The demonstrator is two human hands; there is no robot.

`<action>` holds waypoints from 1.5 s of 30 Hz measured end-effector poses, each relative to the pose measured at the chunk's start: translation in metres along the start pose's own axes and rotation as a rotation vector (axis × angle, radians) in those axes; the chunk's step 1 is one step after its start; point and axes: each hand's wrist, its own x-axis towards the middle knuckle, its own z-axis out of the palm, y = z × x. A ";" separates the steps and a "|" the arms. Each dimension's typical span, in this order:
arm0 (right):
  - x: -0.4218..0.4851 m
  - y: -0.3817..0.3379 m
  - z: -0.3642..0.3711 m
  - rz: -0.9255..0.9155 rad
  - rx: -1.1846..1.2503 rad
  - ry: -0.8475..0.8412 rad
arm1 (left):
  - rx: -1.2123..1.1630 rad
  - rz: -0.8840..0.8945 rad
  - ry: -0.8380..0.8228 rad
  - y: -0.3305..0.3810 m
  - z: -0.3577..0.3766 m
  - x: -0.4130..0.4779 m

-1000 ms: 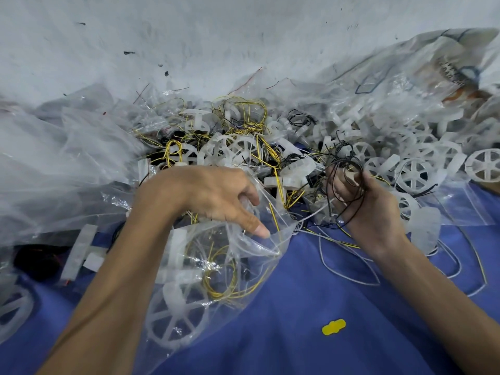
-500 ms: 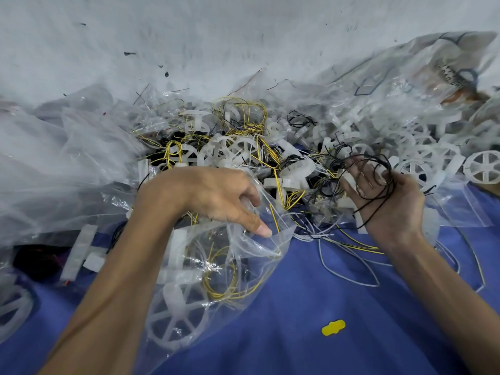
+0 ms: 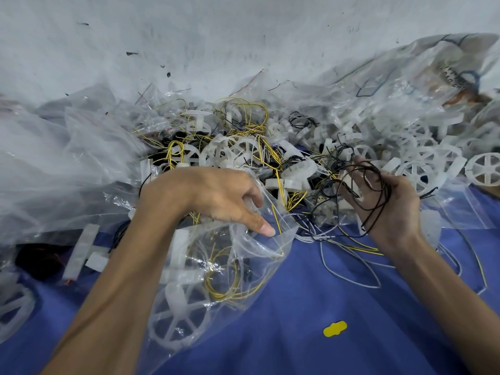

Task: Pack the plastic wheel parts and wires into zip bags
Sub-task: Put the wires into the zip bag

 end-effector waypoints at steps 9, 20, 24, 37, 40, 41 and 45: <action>-0.003 -0.010 0.014 0.103 0.122 -0.172 | -0.024 -0.009 0.002 0.000 -0.002 -0.004; 0.012 -0.050 0.070 0.191 -0.116 -0.308 | -0.041 -0.003 -0.020 0.002 -0.002 -0.004; 0.008 -0.045 0.100 0.202 -0.167 -0.363 | -0.045 0.006 -0.003 0.003 -0.002 -0.003; -0.039 0.039 0.112 0.380 0.099 -0.235 | -0.087 0.016 0.021 0.005 -0.006 -0.009; -0.046 0.054 0.104 0.381 -0.096 -0.214 | -0.148 0.021 0.021 0.005 -0.006 -0.011; -0.047 0.055 0.102 0.365 -0.177 -0.230 | -0.148 0.011 0.025 0.005 -0.006 -0.013; -0.048 0.053 0.094 0.266 -0.641 -0.371 | -0.043 -0.034 0.046 0.007 -0.008 -0.017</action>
